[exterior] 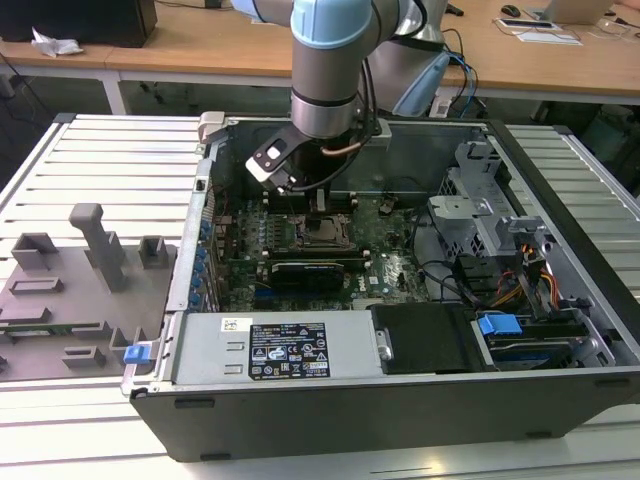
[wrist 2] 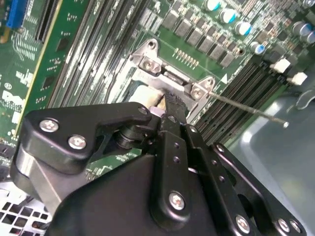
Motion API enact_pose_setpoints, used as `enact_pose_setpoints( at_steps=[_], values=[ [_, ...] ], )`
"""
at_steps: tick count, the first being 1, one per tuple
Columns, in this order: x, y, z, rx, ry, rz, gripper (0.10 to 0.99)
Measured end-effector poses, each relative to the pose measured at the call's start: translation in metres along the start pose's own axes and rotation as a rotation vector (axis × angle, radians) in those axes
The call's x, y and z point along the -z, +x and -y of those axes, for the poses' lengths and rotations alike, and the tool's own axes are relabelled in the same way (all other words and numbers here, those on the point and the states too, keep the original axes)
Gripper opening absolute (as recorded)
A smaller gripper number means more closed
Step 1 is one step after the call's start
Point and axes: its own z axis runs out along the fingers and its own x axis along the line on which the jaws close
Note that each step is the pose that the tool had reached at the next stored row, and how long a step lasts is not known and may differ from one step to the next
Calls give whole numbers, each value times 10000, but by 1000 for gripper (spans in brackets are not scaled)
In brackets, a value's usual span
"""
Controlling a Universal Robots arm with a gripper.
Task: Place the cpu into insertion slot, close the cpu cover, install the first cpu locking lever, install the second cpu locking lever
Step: 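Close the cpu cover, then install the first cpu locking lever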
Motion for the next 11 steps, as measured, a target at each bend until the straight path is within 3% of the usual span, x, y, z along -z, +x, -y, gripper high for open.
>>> enact_pose_setpoints(
  at_steps=[5,11],
  values=[
    [-1,-4,-107,0,1,-1,106],
    [3,-4,-143,1,0,0,106]
  ],
)
